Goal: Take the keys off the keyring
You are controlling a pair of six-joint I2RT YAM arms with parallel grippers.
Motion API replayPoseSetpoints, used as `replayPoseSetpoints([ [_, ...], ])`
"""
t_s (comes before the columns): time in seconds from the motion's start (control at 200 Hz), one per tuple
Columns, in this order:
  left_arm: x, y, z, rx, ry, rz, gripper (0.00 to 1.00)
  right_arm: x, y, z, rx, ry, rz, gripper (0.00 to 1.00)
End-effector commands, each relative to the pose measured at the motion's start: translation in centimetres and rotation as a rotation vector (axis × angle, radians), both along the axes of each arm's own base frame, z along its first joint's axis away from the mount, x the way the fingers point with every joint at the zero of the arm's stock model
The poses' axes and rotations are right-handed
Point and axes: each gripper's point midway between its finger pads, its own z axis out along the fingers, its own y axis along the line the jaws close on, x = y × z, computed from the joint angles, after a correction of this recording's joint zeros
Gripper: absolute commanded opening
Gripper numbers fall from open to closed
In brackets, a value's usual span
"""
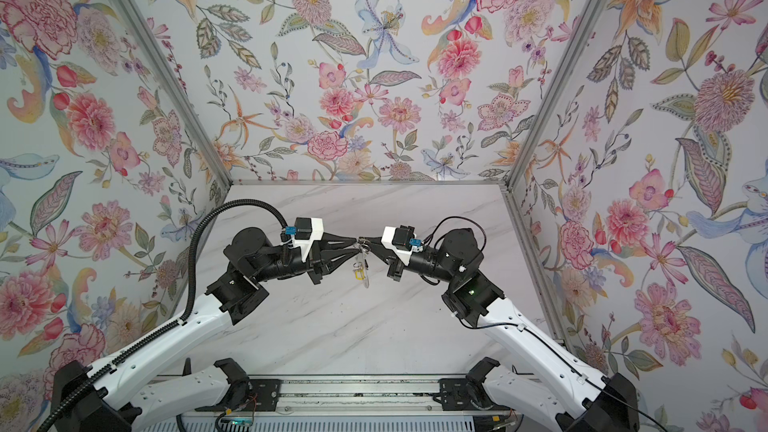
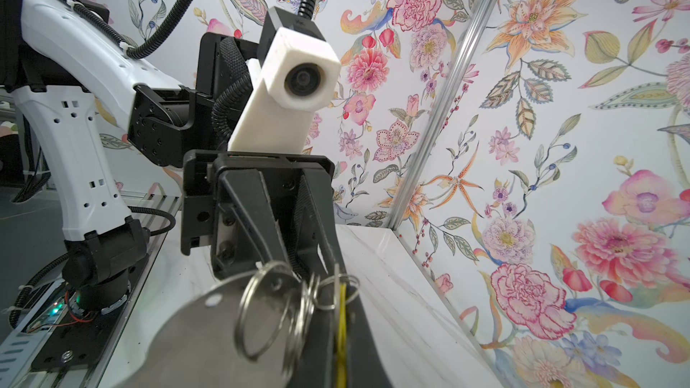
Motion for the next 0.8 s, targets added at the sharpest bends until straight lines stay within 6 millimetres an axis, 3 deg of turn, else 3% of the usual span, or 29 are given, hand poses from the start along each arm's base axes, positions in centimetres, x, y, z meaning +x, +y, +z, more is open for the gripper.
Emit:
replayPoseSetpoints([
  [0.0, -0.7, -0.2, 1.5, -0.04, -0.031, -0.032, 0.24, -0.3, -0.1, 1.2, 0.039, -0.024, 0.025, 0.0],
  [0.095, -0.8, -0.2, 1.3, -0.034, -0.025, -0.037, 0.16, -0.3, -0.2, 1.2, 0.041, -0.021, 0.027, 0.0],
  [0.295, -0.7, -0.1, 0.7, -0.005, -0.018, -0.023, 0.13, -0.3, -0.6, 1.4, 0.051, -0.019, 0.018, 0.0],
  [0.395, -0.4, -0.1, 0.3, 0.027, -0.015, -0.009, 0.0, -0.3, -0.6, 1.5, 0.049, -0.022, 0.016, 0.0],
  [0.661, 0.0, 0.1, -0.1, 0.159, -0.071, 0.025, 0.0, 0.7, -0.1, 0.7, -0.05, -0.039, -0.022, 0.0],
  [0.796, 0.3, 0.4, -0.4, 0.276, -0.109, 0.043, 0.0, 1.2, 0.8, -0.8, -0.171, -0.071, -0.066, 0.0],
])
